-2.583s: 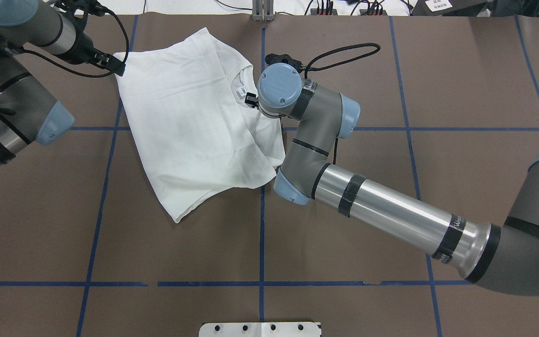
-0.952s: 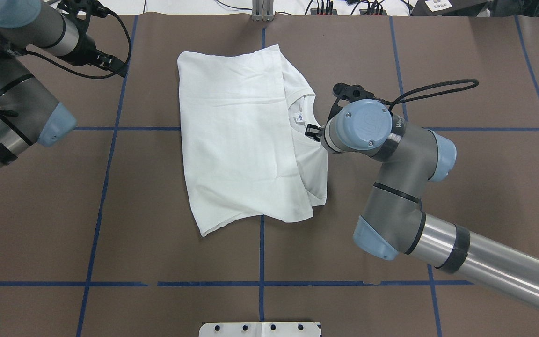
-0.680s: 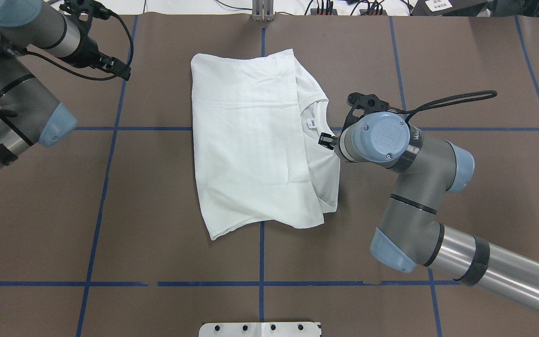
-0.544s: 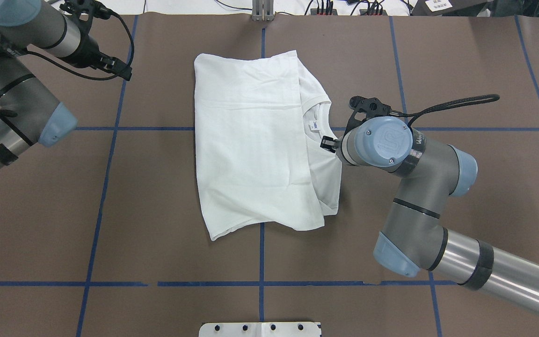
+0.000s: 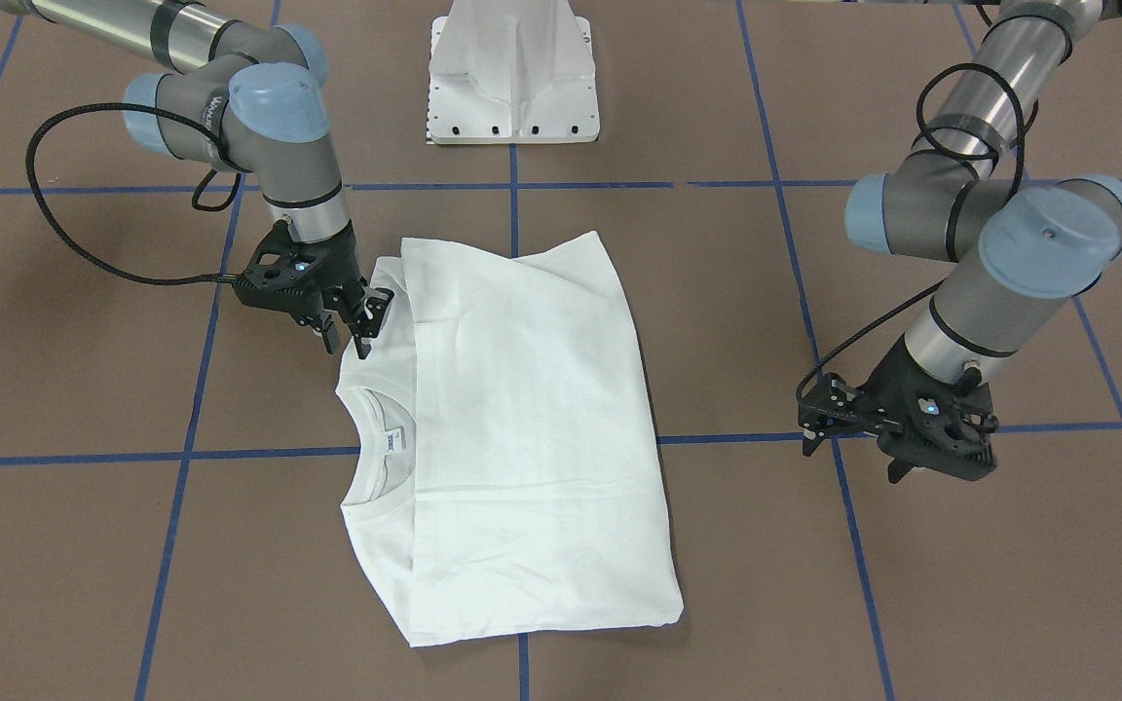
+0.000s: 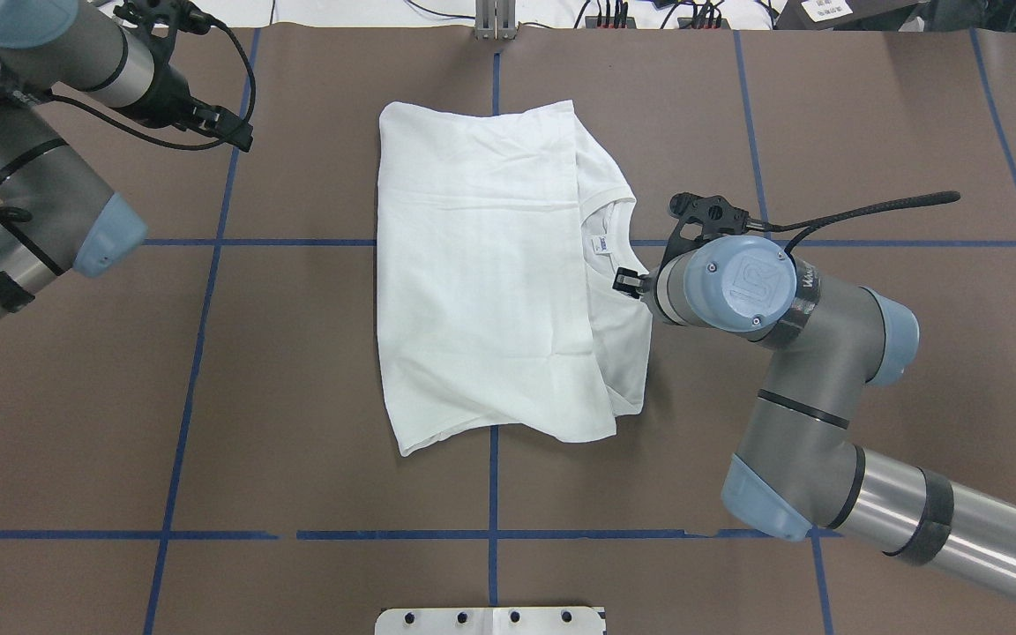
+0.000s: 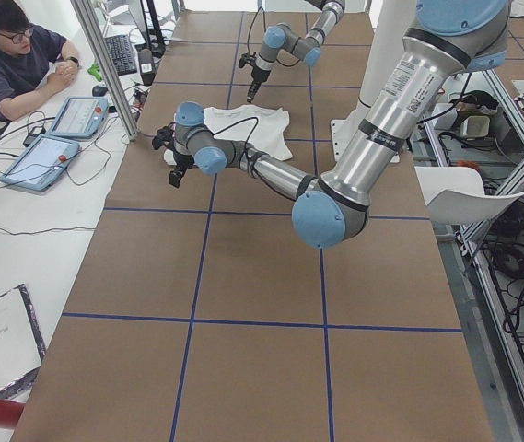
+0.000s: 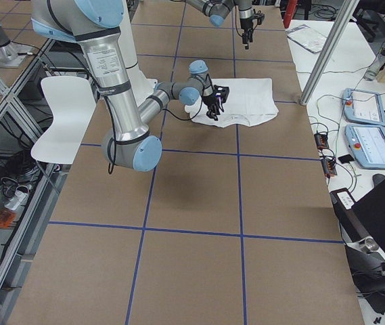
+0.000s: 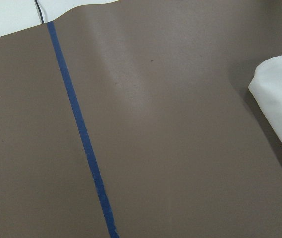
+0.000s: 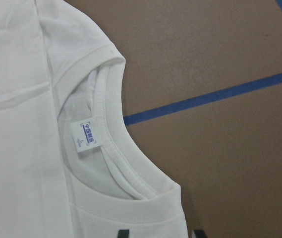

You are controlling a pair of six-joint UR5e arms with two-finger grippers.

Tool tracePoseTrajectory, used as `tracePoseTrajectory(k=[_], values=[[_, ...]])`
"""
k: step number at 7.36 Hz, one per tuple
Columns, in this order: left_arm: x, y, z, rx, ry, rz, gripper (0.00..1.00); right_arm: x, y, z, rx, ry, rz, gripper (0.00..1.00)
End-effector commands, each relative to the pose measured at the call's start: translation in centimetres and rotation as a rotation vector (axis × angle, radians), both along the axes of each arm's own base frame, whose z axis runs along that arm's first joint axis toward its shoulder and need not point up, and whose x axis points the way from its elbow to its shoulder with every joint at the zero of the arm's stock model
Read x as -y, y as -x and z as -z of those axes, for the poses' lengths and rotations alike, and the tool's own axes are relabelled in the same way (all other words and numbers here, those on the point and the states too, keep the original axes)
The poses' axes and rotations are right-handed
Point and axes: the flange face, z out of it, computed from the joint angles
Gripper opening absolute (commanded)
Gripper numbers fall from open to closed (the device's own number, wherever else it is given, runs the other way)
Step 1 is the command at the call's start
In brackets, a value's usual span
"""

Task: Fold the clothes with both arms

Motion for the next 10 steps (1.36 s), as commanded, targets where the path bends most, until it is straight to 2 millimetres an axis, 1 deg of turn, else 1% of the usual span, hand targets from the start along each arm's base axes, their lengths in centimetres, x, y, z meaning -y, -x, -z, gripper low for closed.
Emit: tracePoseTrajectory(k=[1,2,3,4,5,6,8,9,10], values=[[-9.3,-3.8,2.1,-0.09,0.077,-0.049,1.0,3.1,-4.1,0.0,-0.018,-0.063,0.115,1.0],[-14.6,-7.3,3.5,-0.135,0.161,-0.074,1.0,4.2,-6.0,-0.2,0.003,-0.048,0.145,1.0],[-19.6,-11.5,5.0,-0.157,0.222,-0.066,1.0,4.1,-6.6,-0.5,0.003,-0.049,0.152,1.0],[-24.3,-15.7,5.4,-0.115,0.272,-0.026,1.0,4.1,-6.7,-0.6,0.001,-0.048,0.151,1.0],[-28.4,-18.6,7.0,-0.061,0.293,-0.017,1.0,4.2,-6.6,-0.5,0.002,-0.05,0.15,1.0],[-29.1,-19.2,8.2,-0.061,0.297,-0.002,1.0,4.1,-6.6,-0.5,0.001,-0.05,0.148,1.0],[-31.2,-20.6,8.7,-0.064,0.302,-0.017,1.0,4.1,-6.6,-0.5,-0.001,-0.052,0.146,1.0],[-31.6,-20.9,8.8,-0.062,0.285,-0.005,1.0,4.2,-6.6,-0.6,-0.003,-0.052,0.144,1.0],[-31.5,-21.0,8.8,-0.06,0.273,0.011,0.97,4.1,-6.6,-0.6,-0.002,-0.053,0.146,1.0]])
